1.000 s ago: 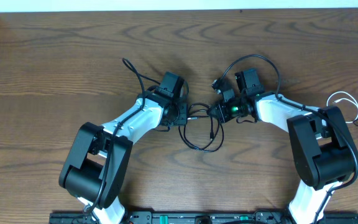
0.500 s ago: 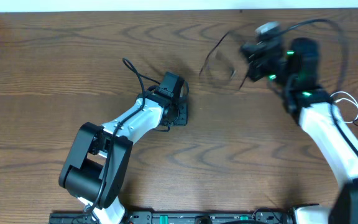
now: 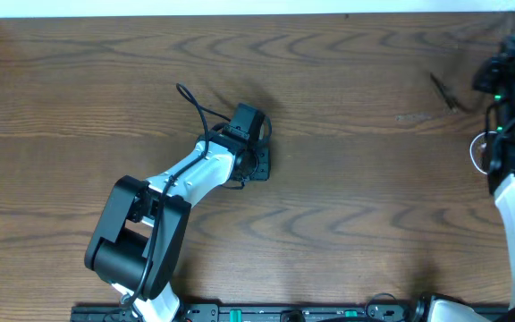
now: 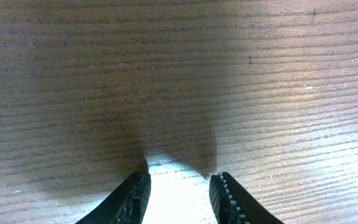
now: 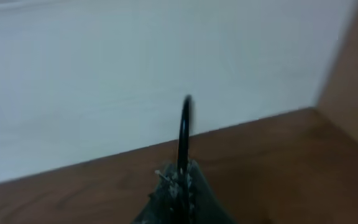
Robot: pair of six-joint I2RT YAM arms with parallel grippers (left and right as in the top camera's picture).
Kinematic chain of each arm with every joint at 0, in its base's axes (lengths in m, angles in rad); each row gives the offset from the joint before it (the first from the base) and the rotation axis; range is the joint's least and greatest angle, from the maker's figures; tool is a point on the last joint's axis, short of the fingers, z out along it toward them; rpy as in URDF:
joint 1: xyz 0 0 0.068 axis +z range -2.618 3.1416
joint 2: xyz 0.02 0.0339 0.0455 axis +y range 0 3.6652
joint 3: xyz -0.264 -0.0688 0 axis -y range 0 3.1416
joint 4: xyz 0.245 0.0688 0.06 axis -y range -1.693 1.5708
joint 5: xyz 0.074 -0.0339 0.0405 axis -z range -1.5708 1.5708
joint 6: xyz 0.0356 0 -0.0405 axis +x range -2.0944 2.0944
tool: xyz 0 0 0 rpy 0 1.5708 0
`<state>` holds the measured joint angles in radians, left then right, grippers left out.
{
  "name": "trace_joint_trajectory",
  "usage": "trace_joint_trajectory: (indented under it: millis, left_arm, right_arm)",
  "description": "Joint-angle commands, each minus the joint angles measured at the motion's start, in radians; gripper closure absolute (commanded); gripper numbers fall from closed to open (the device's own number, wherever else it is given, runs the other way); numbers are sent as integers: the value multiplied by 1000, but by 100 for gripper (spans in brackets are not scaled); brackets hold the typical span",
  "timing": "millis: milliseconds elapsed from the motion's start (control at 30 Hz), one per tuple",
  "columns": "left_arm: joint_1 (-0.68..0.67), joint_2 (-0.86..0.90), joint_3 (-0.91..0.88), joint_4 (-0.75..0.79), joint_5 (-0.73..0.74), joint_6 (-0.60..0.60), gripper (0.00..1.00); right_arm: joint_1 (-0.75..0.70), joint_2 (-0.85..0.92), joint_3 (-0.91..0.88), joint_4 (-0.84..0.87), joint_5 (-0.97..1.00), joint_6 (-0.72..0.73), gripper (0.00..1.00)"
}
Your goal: Untangle cables
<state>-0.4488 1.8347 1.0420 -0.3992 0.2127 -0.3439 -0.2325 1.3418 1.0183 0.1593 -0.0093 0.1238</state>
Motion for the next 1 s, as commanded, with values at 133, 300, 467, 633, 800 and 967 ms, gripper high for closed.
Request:
trace_joint_trajectory:
  millis: [133,300,467,633,800,967]
  left_arm:
    - [-2,28,7,-7,15,-10,63]
    - [-2,28,7,-8,15,-10,63]
    - [-2,28,7,-8,15,-10,63]
    - [-2,28,7,-12,15,-10,63]
    - [-2,28,7,-14,15,-10,63]
    - [-2,28,7,-14,15,-10,63]
  right_arm:
    - [-93,-3,9,-11,33,63,99]
    - [-122,-2,9,-38,41,63,99]
    - [-141,-2,9,-47,67,62,99]
    - [-161,-2,9,-59,270,62,99]
    - [-226,13,9,-97,368,63,99]
    - [-340,68,9,-182,364,161,83]
